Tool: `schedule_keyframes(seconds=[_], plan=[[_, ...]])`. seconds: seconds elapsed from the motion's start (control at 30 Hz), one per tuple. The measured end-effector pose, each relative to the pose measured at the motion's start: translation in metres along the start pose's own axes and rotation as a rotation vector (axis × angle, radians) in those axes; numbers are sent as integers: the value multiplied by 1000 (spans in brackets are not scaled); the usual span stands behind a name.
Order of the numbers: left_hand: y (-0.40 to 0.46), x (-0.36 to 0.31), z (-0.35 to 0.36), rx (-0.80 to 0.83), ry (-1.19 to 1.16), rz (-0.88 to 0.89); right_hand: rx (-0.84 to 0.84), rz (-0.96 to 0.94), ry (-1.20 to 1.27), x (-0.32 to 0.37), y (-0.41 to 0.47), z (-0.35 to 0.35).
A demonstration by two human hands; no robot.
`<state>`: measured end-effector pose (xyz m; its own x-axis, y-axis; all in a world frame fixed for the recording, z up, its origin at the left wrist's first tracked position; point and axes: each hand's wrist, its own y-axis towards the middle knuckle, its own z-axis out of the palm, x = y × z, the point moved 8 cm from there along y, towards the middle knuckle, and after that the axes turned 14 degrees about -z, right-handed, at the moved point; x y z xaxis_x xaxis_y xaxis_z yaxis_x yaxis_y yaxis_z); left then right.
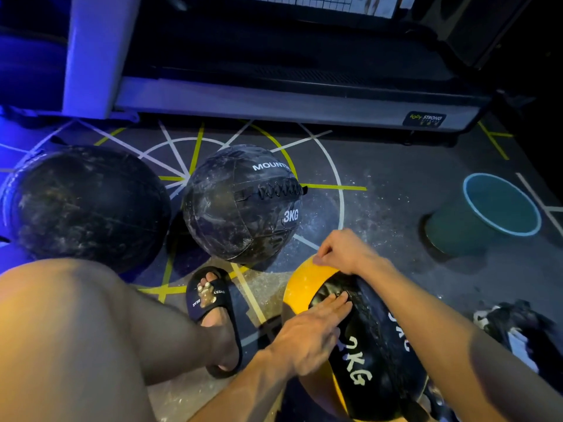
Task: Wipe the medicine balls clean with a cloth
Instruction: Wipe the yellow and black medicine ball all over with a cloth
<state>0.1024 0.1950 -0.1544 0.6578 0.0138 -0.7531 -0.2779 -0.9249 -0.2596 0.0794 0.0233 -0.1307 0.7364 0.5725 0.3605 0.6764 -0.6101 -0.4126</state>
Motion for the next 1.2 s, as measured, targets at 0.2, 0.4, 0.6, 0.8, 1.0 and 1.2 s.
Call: schedule_keyframes(seconds=[0.2, 0.4, 0.6, 0.8, 1.0, 1.2], plan=[[4, 0, 5, 38, 14, -18, 114, -116, 89, 27, -17, 40], [6, 0, 4, 32, 2, -15, -81, 20, 61, -9, 2, 15], [5, 0, 2, 43, -4, -7, 107, -174, 193, 13, -21, 26], [7, -3, 5, 52, 25, -13, 12, -82, -5, 4, -11, 29], [6, -3, 3, 40, 11, -7, 111, -75, 76, 24, -1, 25], [7, 0, 4, 31, 19, -18, 355, -199, 90, 46, -10, 64]])
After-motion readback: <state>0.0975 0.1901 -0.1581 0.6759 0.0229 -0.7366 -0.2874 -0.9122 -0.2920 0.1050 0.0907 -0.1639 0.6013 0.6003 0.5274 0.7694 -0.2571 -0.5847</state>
